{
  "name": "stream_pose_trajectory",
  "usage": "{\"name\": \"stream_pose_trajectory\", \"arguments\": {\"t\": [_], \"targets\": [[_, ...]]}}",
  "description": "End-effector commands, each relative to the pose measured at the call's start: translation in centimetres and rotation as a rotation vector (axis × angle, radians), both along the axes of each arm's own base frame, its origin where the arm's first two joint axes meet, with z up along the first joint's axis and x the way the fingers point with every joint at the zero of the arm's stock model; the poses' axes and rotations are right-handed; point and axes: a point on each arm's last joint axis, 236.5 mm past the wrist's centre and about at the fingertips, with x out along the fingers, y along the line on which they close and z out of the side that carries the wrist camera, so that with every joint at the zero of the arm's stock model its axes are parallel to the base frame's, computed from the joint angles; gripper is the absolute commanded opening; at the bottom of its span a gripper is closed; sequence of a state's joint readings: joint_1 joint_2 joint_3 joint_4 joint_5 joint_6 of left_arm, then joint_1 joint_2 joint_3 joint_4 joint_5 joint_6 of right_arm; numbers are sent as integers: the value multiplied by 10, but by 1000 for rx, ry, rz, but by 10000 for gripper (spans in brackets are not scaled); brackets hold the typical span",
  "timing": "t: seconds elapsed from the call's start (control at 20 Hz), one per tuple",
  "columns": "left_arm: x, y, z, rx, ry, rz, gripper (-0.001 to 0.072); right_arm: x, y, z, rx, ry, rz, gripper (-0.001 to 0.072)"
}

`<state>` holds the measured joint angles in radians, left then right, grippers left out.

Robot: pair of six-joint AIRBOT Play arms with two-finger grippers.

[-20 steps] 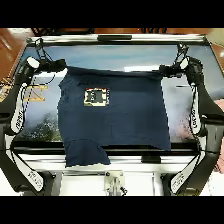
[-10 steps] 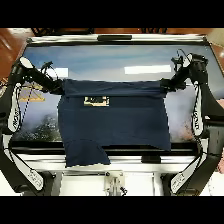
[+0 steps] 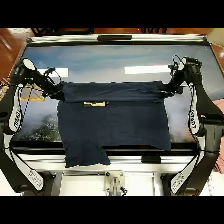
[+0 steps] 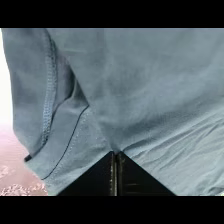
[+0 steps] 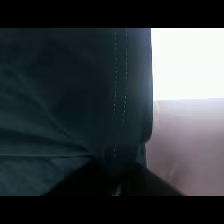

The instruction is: Fold the shirts.

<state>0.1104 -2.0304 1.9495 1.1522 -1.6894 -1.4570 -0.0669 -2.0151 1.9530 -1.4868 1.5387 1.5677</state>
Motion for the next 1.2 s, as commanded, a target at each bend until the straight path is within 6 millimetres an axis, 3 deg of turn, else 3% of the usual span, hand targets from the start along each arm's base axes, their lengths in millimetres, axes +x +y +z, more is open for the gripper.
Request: {"name": "stream_pose_trajectory", "arguments": {"t": [0.0, 0.05, 0.2, 0.35, 0.4, 0.45, 0.55, 0.7, 0.8, 0.9, 1.0, 1.15], "targets": [[-10, -4, -2, -2, 58, -1, 451, -7, 6, 1, 13, 28, 23, 547], [-17, -3, 1, -3, 84, -8, 720, -14, 5, 4, 9, 52, 50, 551], [-33, 15, 22, -5, 139, 29, 720, -48, -15, 37, -39, 141, 106, 551], [-33, 36, 66, 14, 57, 122, 689, -62, -37, 90, -42, 80, 76, 551], [-39, 38, 80, 14, 23, 108, 499, -64, -48, 107, -49, 33, 48, 551], [-52, 38, 87, 8, 12, 83, 458, -69, -58, 118, -52, 10, 24, 551], [-89, 33, 74, -9, 31, 80, 476, -89, -77, 126, -44, 9, -30, 551], [-156, 12, 21, -49, 67, 168, 476, -121, -88, 115, -9, 47, -81, 551], [-200, -8, 3, -130, 80, 173, 476, -132, -94, 105, -9, 42, -106, 551], [-242, -13, -12, -128, 126, 127, 474, -136, -96, 98, -11, 32, -117, 551], [-268, -15, -22, -114, 176, 114, 474, -139, -94, 96, -4, 40, -117, 551], [-280, -21, -32, -109, 197, 103, 474, -138, -91, 96, 9, 38, -117, 551]]}}
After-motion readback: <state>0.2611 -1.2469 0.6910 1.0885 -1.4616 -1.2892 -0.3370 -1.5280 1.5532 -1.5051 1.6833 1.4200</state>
